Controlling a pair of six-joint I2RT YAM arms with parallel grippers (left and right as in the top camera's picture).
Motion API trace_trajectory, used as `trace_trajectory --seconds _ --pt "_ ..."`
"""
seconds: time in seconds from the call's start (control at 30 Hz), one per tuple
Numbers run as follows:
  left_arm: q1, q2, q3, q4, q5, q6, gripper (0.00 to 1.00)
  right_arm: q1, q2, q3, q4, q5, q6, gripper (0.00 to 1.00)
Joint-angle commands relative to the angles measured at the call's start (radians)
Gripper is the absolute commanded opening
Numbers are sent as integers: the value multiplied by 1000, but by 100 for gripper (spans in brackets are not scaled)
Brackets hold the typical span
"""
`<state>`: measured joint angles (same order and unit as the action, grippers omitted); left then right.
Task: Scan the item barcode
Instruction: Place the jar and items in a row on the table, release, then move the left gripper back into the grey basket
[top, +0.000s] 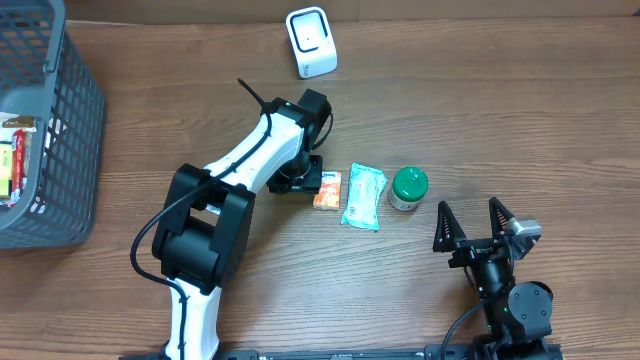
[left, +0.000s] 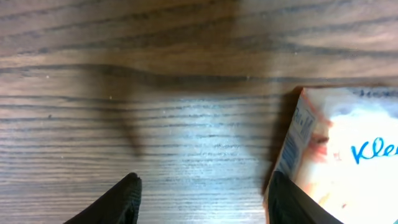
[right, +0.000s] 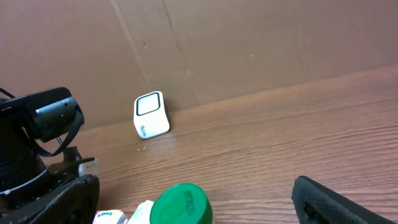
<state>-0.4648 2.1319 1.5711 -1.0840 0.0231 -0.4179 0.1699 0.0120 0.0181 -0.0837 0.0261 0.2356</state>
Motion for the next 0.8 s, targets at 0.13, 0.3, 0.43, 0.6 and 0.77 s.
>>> trace_trajectory --seconds 0.13,0.3,0.43,0.6,0.77 --pt "38 -73 116 -103 -120 49 51 -8 -9 -10 3 6 -3 100" --pt "138 -145 381 -195 -140 144 54 -8 -9 -10 3 6 -3 100" --pt "249 -200 589 -219 -256 179 56 -8 -9 -10 3 6 -3 100" --pt "407 -266 796 -214 -322 278 100 -8 -9 -10 3 6 -3 100" --pt "584 -306 903 -170 -322 397 100 -8 -9 -10 3 6 -3 100"
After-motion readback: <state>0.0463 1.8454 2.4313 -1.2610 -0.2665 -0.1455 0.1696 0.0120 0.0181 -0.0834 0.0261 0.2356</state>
